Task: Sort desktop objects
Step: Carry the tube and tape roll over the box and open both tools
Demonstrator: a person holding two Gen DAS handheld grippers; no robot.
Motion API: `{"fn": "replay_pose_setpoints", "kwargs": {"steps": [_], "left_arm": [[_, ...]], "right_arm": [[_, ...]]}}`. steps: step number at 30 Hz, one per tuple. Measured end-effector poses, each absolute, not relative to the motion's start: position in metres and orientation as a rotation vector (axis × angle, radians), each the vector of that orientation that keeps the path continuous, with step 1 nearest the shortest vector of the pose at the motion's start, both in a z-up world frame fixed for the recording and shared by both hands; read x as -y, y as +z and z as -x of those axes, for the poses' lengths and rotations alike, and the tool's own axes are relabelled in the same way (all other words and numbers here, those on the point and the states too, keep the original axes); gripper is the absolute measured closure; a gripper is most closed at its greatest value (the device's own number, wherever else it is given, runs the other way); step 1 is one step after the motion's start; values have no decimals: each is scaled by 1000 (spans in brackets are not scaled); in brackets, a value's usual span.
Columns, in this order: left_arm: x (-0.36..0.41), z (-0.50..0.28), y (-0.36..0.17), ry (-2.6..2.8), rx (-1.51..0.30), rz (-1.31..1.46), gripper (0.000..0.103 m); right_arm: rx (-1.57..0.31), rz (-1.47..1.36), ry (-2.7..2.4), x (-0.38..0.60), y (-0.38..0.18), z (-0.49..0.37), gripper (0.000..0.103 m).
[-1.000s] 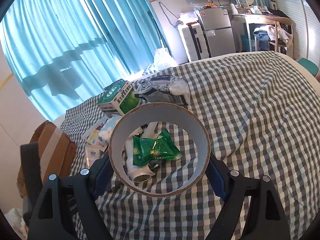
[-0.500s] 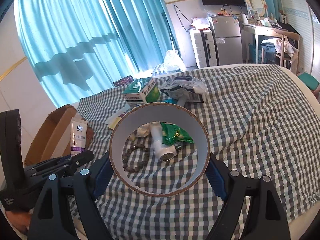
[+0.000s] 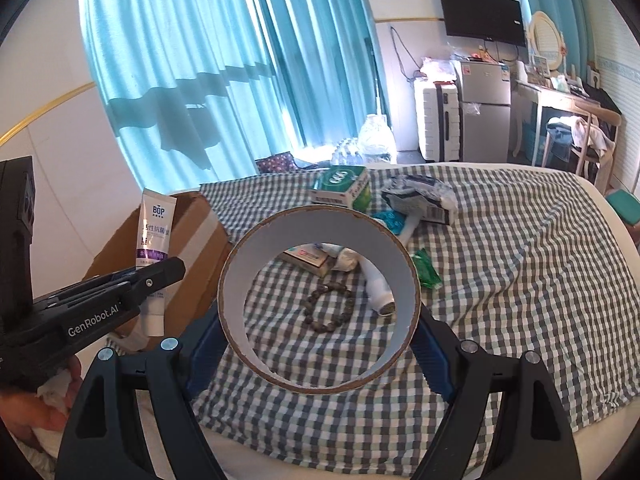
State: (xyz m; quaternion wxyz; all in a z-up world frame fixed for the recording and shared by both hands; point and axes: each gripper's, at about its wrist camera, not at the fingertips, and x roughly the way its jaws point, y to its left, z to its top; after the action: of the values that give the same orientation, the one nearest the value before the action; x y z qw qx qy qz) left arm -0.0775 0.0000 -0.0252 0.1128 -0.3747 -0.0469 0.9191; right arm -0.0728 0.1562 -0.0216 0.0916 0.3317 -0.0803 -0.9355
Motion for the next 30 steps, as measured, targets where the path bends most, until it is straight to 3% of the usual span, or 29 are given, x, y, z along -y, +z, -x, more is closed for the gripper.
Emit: {"fn": "replay_pose_setpoints", "kwargs": {"steps": [10, 17, 30], "left_arm": [[72, 68, 6, 2809, 212, 1048, 86], [138, 73, -3, 2890, 301, 1097, 86], [221, 97, -55, 2927, 374, 1283, 86]], "right_arm": [[165, -894, -2660, -84, 16, 76, 21], [137, -858, -2516, -13, 28, 97, 21], [174, -1026, -2313, 85, -18, 159, 21]]}}
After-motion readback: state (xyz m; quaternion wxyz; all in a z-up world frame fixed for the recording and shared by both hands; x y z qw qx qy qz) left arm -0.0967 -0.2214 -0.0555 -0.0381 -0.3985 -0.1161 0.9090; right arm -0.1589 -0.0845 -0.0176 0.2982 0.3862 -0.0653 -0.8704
